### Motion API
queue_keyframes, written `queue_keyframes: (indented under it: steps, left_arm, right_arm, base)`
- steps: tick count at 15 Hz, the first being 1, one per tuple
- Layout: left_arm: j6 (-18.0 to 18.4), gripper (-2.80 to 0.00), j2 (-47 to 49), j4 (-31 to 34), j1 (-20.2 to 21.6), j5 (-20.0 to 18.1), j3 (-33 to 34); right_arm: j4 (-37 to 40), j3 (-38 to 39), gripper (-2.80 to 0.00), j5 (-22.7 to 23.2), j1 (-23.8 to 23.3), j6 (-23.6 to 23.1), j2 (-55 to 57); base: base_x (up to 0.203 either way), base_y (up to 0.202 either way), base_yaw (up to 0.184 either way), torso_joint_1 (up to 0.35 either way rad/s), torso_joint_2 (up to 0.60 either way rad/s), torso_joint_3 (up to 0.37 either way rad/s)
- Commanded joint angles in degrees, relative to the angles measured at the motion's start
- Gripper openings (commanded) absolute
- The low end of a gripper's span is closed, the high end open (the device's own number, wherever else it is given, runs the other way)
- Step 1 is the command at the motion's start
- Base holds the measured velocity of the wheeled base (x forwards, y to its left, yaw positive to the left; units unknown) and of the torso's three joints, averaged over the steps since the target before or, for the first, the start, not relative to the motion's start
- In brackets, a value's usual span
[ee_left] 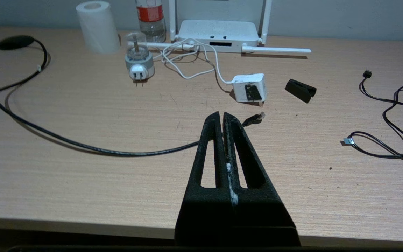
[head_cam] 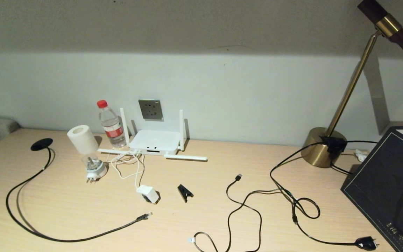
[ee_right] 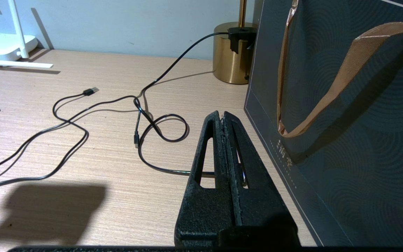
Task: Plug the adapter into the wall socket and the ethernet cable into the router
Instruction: Pick up plug
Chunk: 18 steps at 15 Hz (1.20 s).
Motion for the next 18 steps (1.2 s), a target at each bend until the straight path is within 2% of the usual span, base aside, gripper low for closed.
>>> queue_keyframes:
  steps: [1, 3, 5, 7, 9, 11, 12, 13, 15, 16, 17, 18]
  left_arm:
    - [1.6, -2.80, 2.7, 0.6, -0.1, -2.1, -6.9]
    - [2.5, -2.80, 10.6, 1.2, -0.4, -5.6, -14.1]
    - [5.6, -2.80, 25.8, 1.6, -1.2, -9.8, -21.7]
    - [11.4, -2.80, 42.0, 1.9, -1.9, -13.9, -27.6]
    - [18.9, -2.80, 55.5, 1.9, -2.3, -17.3, -32.1]
    - [32.5, -2.80, 69.3, 0.5, -2.3, -19.8, -37.1]
    - [41.7, -2.80, 75.3, -0.2, -1.9, -21.0, -40.0]
    - [52.7, -2.80, 80.4, 0.3, -1.6, -22.9, -43.5]
    - [70.2, -2.80, 88.4, 9.2, -1.2, -27.9, -51.7]
    - [75.4, -2.80, 91.4, 14.2, -1.0, -29.2, -53.8]
    - [78.3, 0.00, 93.8, 16.7, -1.0, -29.7, -55.3]
    - [79.9, 0.00, 96.0, 18.3, -1.1, -30.0, -56.8]
  right_arm:
    - [-0.1, 2.0, -2.80, 0.0, 0.0, 0.0, 0.1]
    - [-0.1, 2.0, -2.80, 0.0, 0.0, 0.0, 0.1]
    - [-0.1, 2.0, -2.80, 0.0, 0.0, -0.1, 0.1]
    - [-0.1, 2.0, -2.80, 0.0, 0.0, 0.0, 0.1]
    - [-0.1, 2.0, -2.80, 0.0, 0.0, 0.0, 0.1]
    - [-0.1, 2.0, -2.80, 0.0, 0.0, 0.0, 0.1]
    - [-0.1, 2.0, -2.80, 0.0, 0.0, 0.0, 0.1]
    - [-0.1, 2.0, -2.80, 0.0, 0.0, -0.1, 0.1]
    - [-0.1, 2.0, -2.80, 0.0, 0.0, 0.0, 0.1]
    - [-0.1, 2.0, -2.80, 0.0, 0.0, 0.0, 0.1]
    - [-0.1, 2.0, -2.80, 0.0, 0.0, 0.0, 0.1]
    - [-0.1, 2.0, -2.80, 0.0, 0.0, 0.0, 0.1]
  base:
    - [0.000, 0.000, 0.000, 0.000, 0.00, 0.000]
    - [0.000, 0.000, 0.000, 0.000, 0.00, 0.000]
    - [0.000, 0.000, 0.000, 0.000, 0.00, 0.000]
    - [0.000, 0.000, 0.000, 0.000, 0.00, 0.000]
    - [0.000, 0.000, 0.000, 0.000, 0.00, 0.000]
    - [0.000, 0.000, 0.000, 0.000, 0.00, 0.000]
    - [0.000, 0.000, 0.000, 0.000, 0.00, 0.000]
    - [0.000, 0.000, 0.000, 0.000, 0.00, 0.000]
    - [0.000, 0.000, 0.000, 0.000, 0.00, 0.000]
    - [0.000, 0.000, 0.000, 0.000, 0.00, 0.000]
    - [0.000, 0.000, 0.000, 0.000, 0.00, 0.000]
    - [0.000, 0.000, 0.000, 0.000, 0.00, 0.000]
